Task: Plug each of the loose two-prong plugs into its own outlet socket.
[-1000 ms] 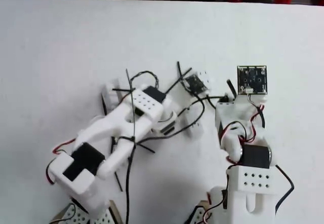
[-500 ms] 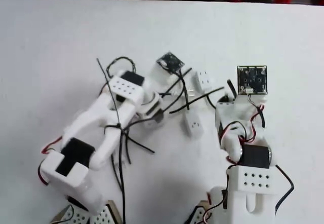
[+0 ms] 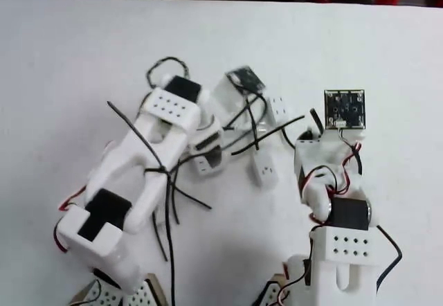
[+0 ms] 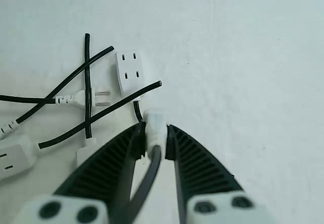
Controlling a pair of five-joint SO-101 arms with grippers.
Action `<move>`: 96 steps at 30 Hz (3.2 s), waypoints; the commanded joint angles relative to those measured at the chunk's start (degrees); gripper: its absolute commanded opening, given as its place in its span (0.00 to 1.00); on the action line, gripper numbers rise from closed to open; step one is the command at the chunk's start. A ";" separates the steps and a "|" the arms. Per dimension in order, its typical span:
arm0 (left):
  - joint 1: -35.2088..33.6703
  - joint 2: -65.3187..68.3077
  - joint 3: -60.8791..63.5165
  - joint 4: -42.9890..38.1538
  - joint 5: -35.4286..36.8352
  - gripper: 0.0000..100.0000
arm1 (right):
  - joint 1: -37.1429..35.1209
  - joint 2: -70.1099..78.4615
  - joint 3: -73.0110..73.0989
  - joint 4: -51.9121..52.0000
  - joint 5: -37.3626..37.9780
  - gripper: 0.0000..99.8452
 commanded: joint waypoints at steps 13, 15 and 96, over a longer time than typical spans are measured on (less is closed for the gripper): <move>1.10 3.03 15.74 -20.57 -0.88 0.23 | -0.22 0.22 -2.55 -1.01 -0.35 0.02; 1.63 5.32 15.12 -20.57 -0.88 0.18 | -0.22 0.22 -2.55 -1.01 -0.35 0.02; -36.35 -65.80 72.53 -32.18 13.98 0.24 | -39.25 19.03 -4.40 -9.01 -0.88 0.02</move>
